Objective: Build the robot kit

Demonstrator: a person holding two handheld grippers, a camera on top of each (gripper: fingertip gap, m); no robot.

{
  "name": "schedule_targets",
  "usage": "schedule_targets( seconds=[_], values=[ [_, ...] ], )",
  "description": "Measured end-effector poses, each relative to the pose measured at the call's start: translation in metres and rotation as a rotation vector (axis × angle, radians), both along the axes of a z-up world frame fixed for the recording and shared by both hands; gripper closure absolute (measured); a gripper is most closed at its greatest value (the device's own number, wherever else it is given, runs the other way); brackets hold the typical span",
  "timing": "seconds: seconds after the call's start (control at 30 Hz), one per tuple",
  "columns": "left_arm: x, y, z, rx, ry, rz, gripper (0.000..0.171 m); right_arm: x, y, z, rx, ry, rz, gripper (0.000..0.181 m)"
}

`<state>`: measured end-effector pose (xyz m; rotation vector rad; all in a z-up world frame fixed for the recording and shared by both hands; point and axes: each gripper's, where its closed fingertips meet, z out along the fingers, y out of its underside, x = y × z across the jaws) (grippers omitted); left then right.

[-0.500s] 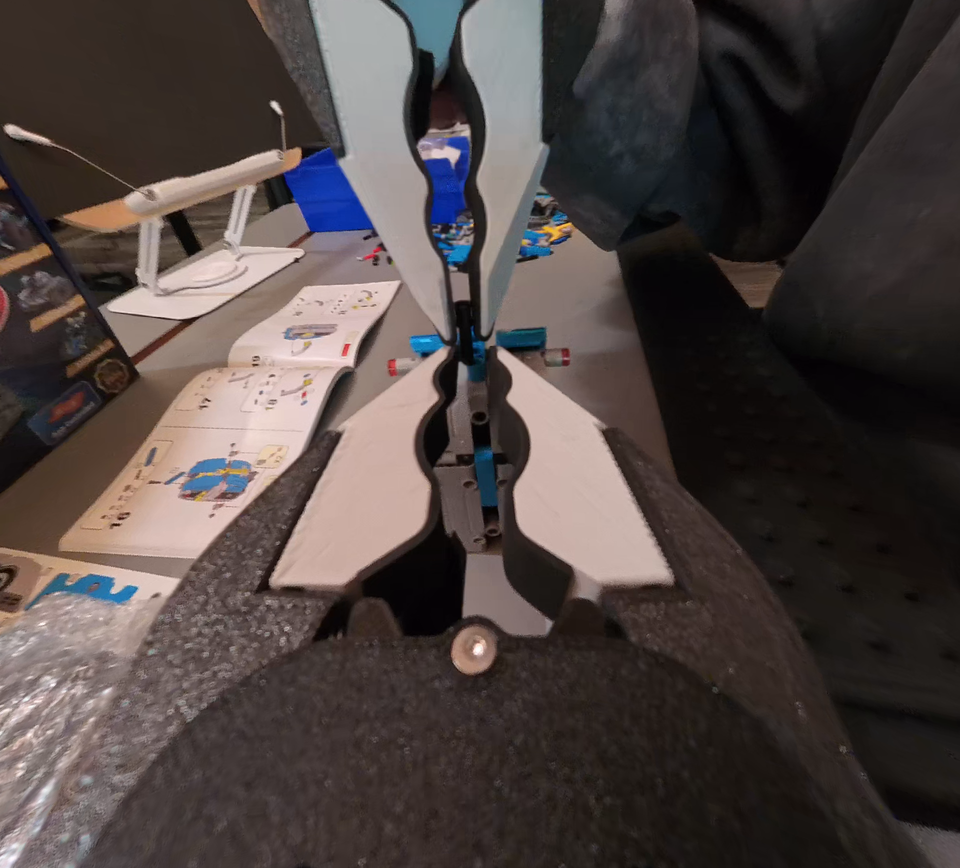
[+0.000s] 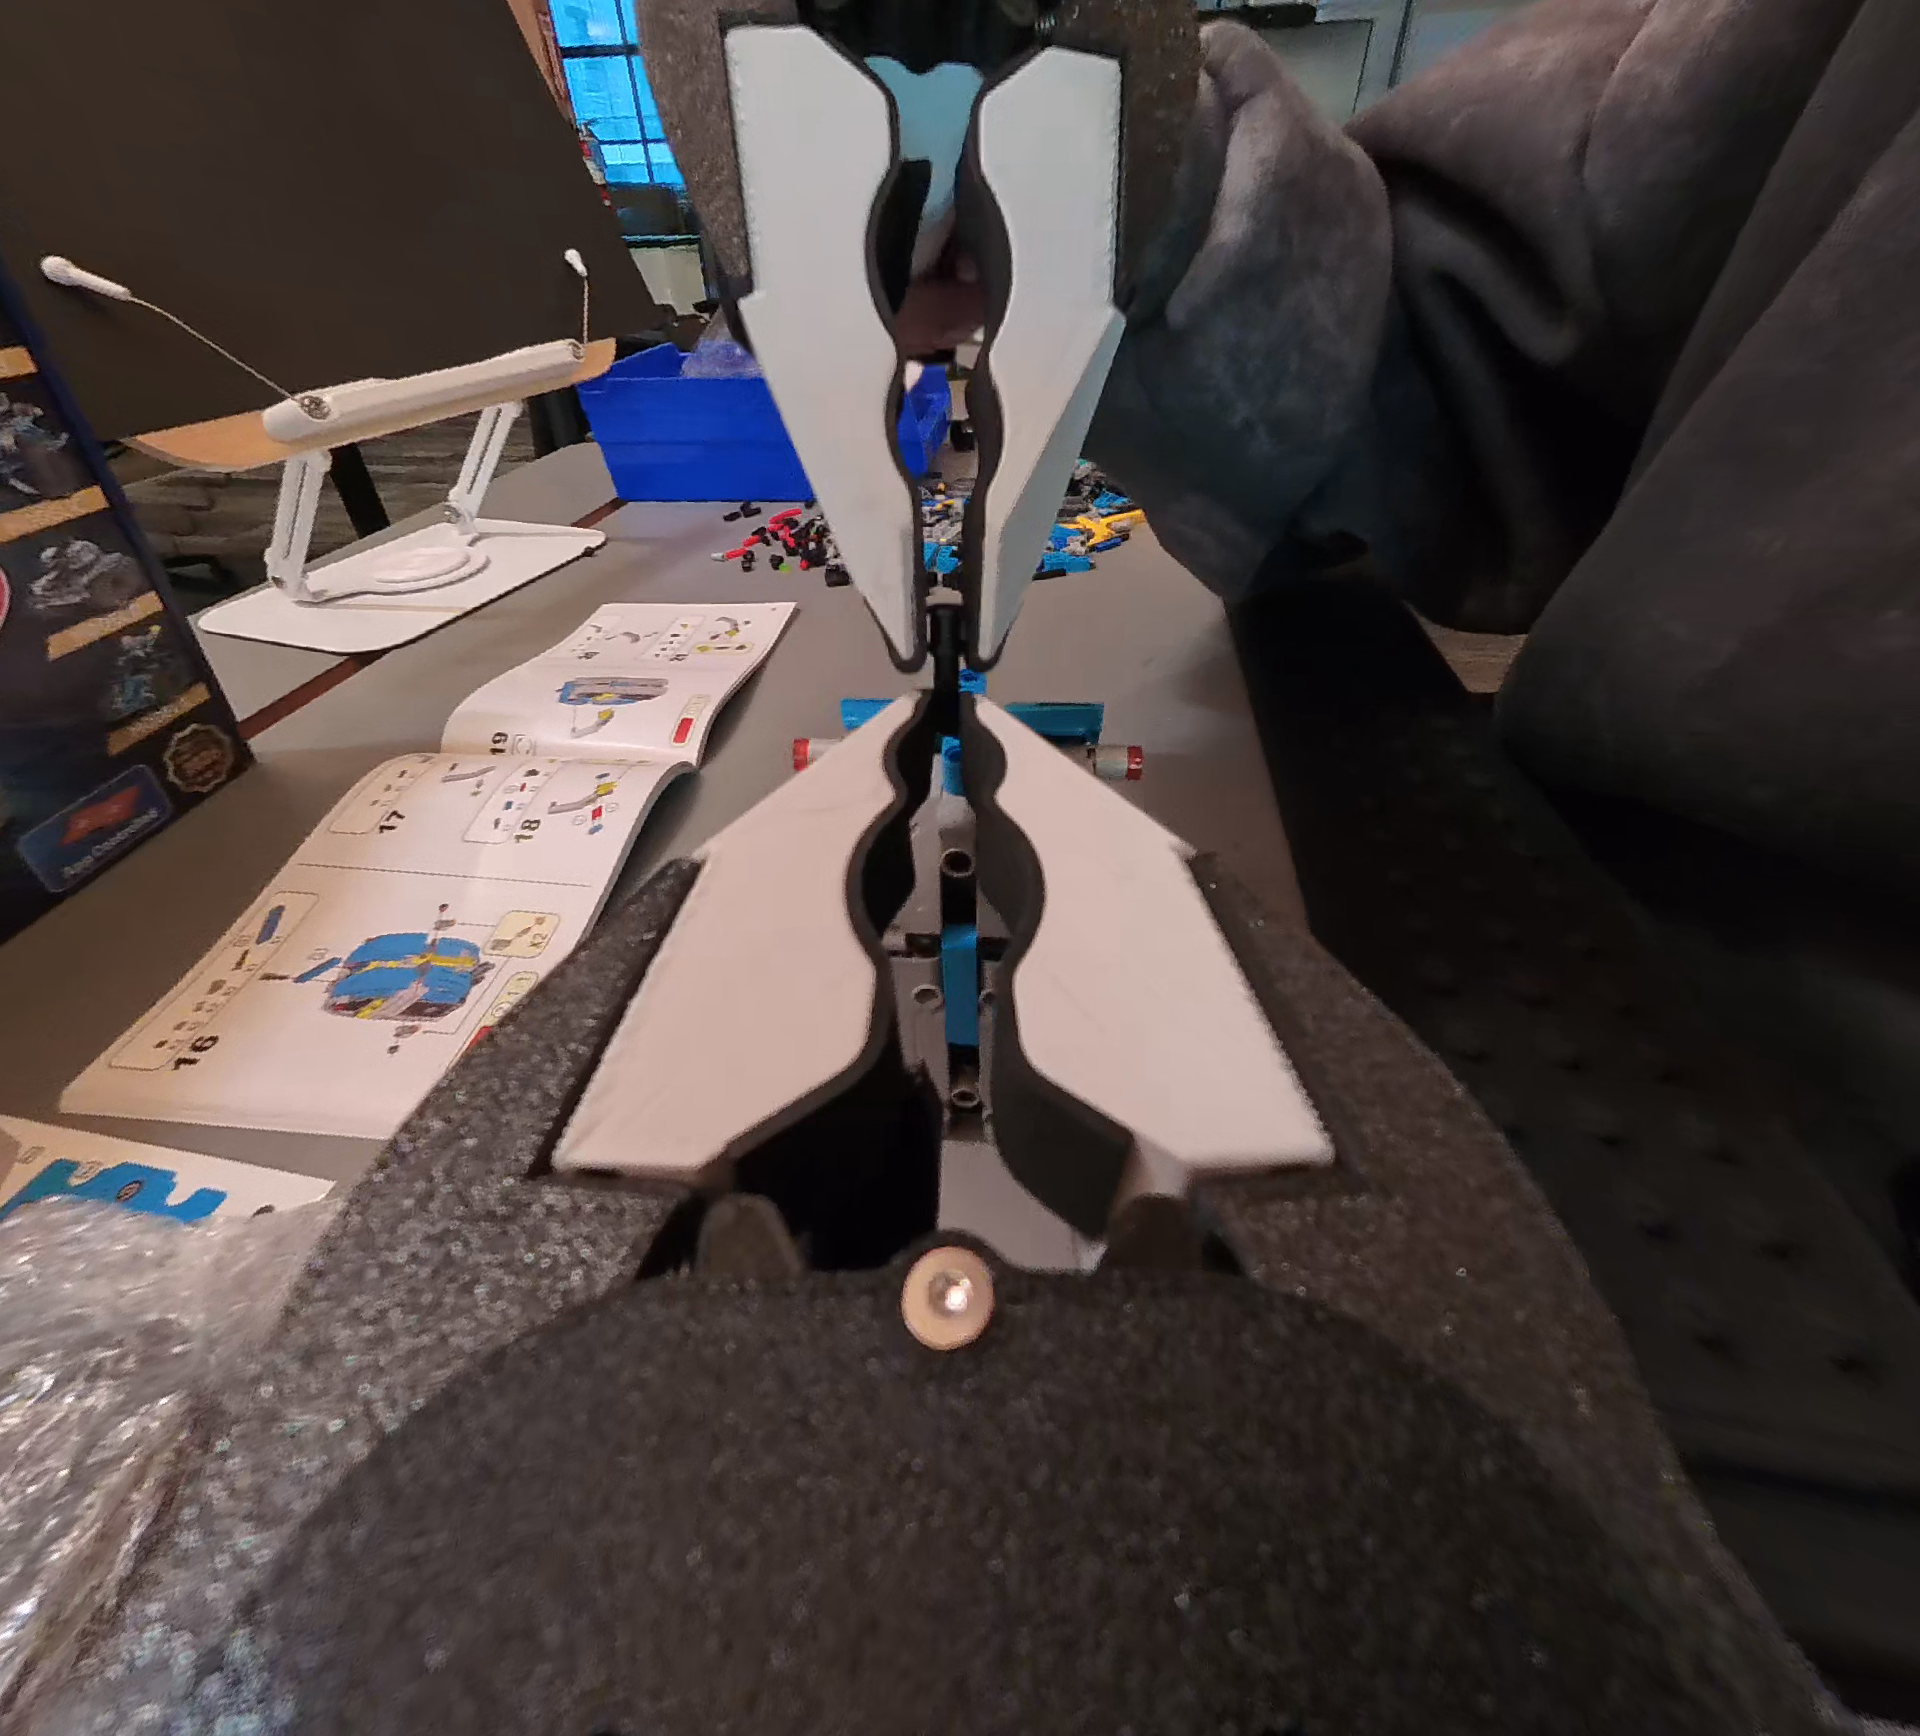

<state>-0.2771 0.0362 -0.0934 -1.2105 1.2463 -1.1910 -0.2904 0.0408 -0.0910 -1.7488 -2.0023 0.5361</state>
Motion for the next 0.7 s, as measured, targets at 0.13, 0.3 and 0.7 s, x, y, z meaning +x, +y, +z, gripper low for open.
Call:
schedule_targets(
  seconds=[0.13, 0.3, 0.7],
  values=[
    [0.000, -0.001, -0.001, 0.007, 0.009, -0.007, 0.168, 0.003, -0.001, -0.001, 0.026, -0.037, 0.020, 0.174],
    [0.001, -0.003, -0.003, 0.022, 0.025, -0.007, 0.168, 0.001, -0.003, -0.002, 0.044, -0.053, 0.042, 0.174],
    [0.003, -0.004, -0.011, -0.014, 0.068, -0.034, 0.159, 0.009, -0.005, -0.009, -0.037, -0.139, 0.008, 0.176]
  ],
)
